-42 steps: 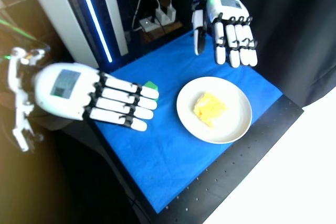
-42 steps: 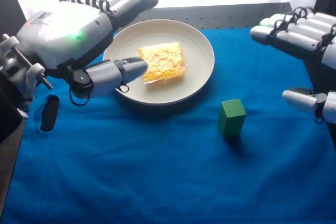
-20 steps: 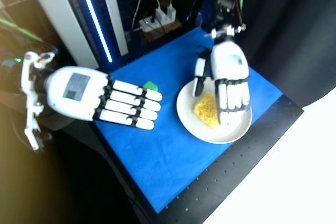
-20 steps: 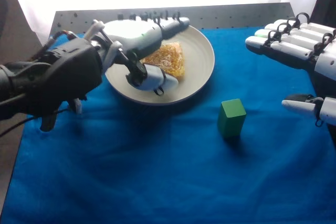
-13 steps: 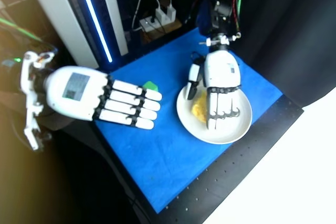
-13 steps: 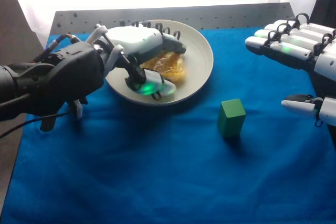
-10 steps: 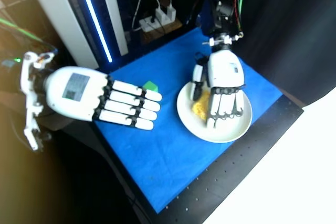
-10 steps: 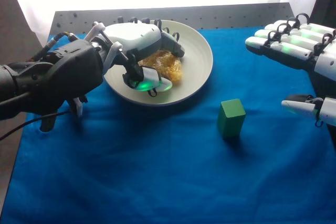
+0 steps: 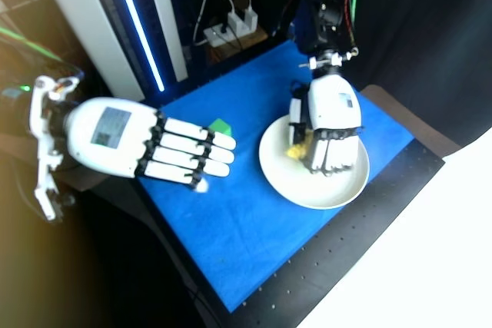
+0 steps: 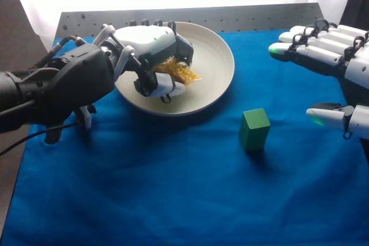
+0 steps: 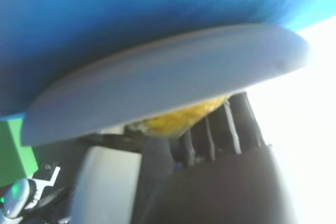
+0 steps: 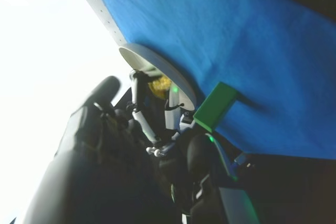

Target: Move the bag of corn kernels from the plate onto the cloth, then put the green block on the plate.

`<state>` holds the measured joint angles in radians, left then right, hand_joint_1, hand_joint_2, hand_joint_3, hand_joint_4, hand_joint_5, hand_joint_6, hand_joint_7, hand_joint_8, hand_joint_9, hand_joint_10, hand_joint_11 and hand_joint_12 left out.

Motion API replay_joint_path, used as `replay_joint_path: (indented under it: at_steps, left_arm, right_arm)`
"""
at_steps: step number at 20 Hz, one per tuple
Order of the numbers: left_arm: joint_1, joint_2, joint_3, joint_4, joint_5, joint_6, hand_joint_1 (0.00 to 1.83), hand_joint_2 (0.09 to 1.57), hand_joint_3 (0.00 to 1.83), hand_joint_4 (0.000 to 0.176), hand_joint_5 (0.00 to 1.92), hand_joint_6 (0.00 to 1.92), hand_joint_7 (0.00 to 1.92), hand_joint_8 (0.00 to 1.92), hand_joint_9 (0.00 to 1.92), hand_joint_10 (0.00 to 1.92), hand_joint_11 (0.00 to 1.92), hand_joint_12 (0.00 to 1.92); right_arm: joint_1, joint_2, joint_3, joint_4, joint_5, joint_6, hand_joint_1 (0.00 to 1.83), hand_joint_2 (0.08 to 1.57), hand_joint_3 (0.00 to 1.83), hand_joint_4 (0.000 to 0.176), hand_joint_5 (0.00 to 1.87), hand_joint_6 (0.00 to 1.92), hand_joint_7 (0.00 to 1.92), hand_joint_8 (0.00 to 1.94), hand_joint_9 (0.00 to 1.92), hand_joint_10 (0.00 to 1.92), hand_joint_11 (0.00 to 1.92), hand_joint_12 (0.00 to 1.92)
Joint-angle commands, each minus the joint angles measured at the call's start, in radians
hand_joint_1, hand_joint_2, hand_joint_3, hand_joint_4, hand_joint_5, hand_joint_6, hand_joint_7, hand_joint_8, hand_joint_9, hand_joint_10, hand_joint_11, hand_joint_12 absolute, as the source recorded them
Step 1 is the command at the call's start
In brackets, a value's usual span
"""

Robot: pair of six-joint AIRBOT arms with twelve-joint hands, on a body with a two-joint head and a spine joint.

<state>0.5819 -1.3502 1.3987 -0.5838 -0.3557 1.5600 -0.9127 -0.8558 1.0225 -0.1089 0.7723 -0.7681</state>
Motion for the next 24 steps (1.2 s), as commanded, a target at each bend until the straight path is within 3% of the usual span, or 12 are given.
replay_joint_path:
  at_steps: [1, 4, 7, 11, 12, 13, 16, 20, 21, 22, 23, 24]
  left_arm:
    - [0.006, 0.006, -0.010, 0.024, -0.052, 0.012, 1.09, 1.34, 0.00, 0.000, 0.67, 1.51, 0.49, 1.73, 0.55, 1.82, 0.69, 1.92]
    - [0.003, 0.049, -0.069, 0.063, -0.113, 0.012, 1.08, 1.35, 0.00, 0.000, 0.64, 1.54, 0.48, 1.77, 0.56, 1.89, 0.74, 1.92]
    - [-0.001, 0.117, -0.149, 0.156, -0.206, -0.043, 1.24, 1.35, 0.00, 0.000, 0.60, 1.68, 0.43, 1.66, 0.54, 1.73, 0.46, 1.88]
    - [0.015, 0.238, -0.284, 0.321, -0.362, -0.167, 1.27, 1.36, 0.01, 0.000, 0.56, 1.57, 0.40, 1.79, 0.58, 1.83, 0.68, 1.92]
    - [0.031, 0.267, -0.319, 0.354, -0.401, -0.186, 1.10, 1.38, 0.02, 0.000, 0.57, 1.61, 0.42, 1.85, 0.53, 1.90, 0.67, 1.92]
    - [0.062, 0.308, -0.368, 0.385, -0.447, -0.207, 1.22, 1.37, 0.04, 0.000, 0.55, 1.61, 0.38, 1.85, 0.51, 1.92, 0.60, 1.92]
    - [0.164, 0.390, -0.461, 0.433, -0.563, -0.283, 1.06, 1.37, 0.01, 0.002, 0.58, 1.61, 0.48, 1.79, 0.52, 1.92, 0.69, 1.92]
    - [0.287, 0.436, -0.536, 0.473, -0.613, -0.364, 1.02, 1.41, 0.00, 0.010, 0.52, 1.69, 0.42, 1.81, 0.30, 1.65, 0.35, 1.84]
    - [0.298, 0.437, -0.540, 0.476, -0.613, -0.369, 1.00, 1.39, 0.00, 0.000, 0.51, 1.67, 0.18, 1.44, 0.19, 1.54, 0.17, 1.80]
    - [0.322, 0.435, -0.545, 0.475, -0.607, -0.376, 0.92, 1.28, 0.00, 0.009, 0.10, 0.89, 0.11, 0.72, 0.06, 0.87, 0.01, 1.38]
    - [0.333, 0.428, -0.542, 0.467, -0.596, -0.385, 0.92, 1.28, 0.00, 0.009, 0.10, 0.89, 0.11, 0.72, 0.06, 0.87, 0.01, 1.38]
    - [0.339, 0.422, -0.537, 0.464, -0.589, -0.397, 0.76, 1.27, 0.00, 0.022, 0.10, 0.53, 0.15, 0.35, 0.05, 0.67, 0.00, 1.28]
  right_arm:
    - [0.009, -0.002, 0.003, 0.017, 0.116, -0.003, 0.59, 1.39, 0.00, 0.000, 0.00, 0.20, 0.00, 0.00, 0.00, 0.00, 0.00, 1.92]
    - [0.008, -0.002, 0.003, 0.018, 0.116, -0.003, 0.55, 1.40, 0.00, 0.000, 0.00, 0.18, 0.00, 0.00, 0.00, 0.00, 0.00, 1.92]
    - [0.007, -0.002, 0.002, 0.019, 0.116, -0.003, 0.62, 1.38, 0.00, 0.000, 0.00, 0.20, 0.00, 0.00, 0.00, 0.00, 0.00, 1.92]
    - [0.005, -0.002, -0.003, 0.025, 0.116, -0.003, 0.66, 1.38, 0.00, 0.000, 0.00, 0.24, 0.00, 0.00, 0.00, 0.00, 0.00, 1.92]
    - [0.004, -0.002, -0.004, 0.027, 0.116, -0.003, 0.75, 1.35, 0.00, 0.000, 0.00, 0.36, 0.05, 0.02, 0.03, 0.05, 0.00, 1.92]
    - [0.003, -0.002, -0.006, 0.029, 0.116, -0.003, 0.76, 1.36, 0.00, 0.000, 0.00, 0.34, 0.04, 0.01, 0.01, 0.06, 0.00, 1.92]
    - [0.000, -0.002, -0.009, 0.035, 0.116, -0.002, 0.77, 1.37, 0.01, 0.000, 0.00, 0.30, 0.04, 0.01, 0.00, 0.07, 0.00, 1.92]
    - [-0.003, -0.002, -0.012, 0.045, 0.116, -0.002, 0.75, 1.38, 0.01, 0.000, 0.00, 0.24, 0.00, 0.00, 0.00, 0.01, 0.00, 1.87]
    - [-0.003, -0.001, -0.012, 0.046, 0.116, -0.002, 0.71, 1.39, 0.00, 0.000, 0.00, 0.26, 0.02, 0.01, 0.02, 0.02, 0.00, 1.79]
    - [-0.003, -0.001, -0.012, 0.047, 0.116, -0.002, 0.67, 1.40, 0.00, 0.000, 0.00, 0.23, 0.02, 0.00, 0.00, 0.07, 0.00, 1.62]
    - [-0.003, -0.001, -0.012, 0.048, 0.116, -0.002, 0.67, 1.40, 0.00, 0.000, 0.00, 0.23, 0.02, 0.00, 0.00, 0.07, 0.00, 1.62]
    - [-0.003, -0.001, -0.013, 0.049, 0.116, -0.002, 0.64, 1.41, 0.00, 0.000, 0.00, 0.20, 0.02, 0.00, 0.00, 0.07, 0.00, 1.51]
